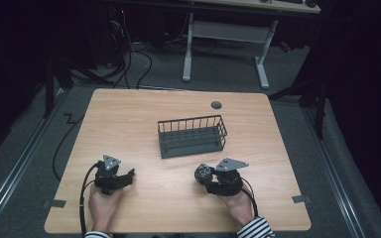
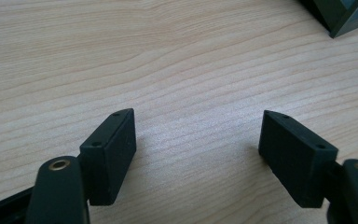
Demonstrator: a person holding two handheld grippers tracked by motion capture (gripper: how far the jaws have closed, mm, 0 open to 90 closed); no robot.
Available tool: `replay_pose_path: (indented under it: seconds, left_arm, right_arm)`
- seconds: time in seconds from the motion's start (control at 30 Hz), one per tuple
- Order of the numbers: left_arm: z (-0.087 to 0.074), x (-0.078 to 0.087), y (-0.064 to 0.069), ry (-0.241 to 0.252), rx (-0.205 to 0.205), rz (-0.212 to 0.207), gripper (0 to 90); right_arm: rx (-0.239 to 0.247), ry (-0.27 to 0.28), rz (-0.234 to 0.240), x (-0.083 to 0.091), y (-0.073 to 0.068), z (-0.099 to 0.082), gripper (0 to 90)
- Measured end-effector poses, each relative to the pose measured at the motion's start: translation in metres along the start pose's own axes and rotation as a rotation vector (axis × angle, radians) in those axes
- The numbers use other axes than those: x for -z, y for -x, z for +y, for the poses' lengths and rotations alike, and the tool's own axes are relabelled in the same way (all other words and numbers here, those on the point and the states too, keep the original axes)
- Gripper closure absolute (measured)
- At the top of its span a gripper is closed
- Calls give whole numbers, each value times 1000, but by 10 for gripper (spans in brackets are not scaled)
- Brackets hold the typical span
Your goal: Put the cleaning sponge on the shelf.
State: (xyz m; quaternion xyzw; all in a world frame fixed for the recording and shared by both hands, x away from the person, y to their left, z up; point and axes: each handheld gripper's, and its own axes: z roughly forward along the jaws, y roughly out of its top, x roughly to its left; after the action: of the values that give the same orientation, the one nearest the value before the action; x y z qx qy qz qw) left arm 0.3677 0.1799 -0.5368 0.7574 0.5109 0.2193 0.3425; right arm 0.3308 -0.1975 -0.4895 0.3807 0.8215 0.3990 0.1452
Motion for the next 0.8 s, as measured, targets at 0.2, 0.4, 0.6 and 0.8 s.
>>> replay_pose_path:
  seconds: [0.2,0.4,0.6,0.8]
  left_arm:
    - [0,0,0,0,0,0,280]
    - [0,0,0,0,0,0,280]
    - [0,0,0,0,0,0,281]
    - [0,0,0,0,0,1,281]
  right_arm:
    - [0,-2,19,-1,2,11,471]
    - [-7,7,34,4,6,19,473]
    - [-12,21,36,12,13,28,473]
    - [-18,38,48,21,19,35,473]
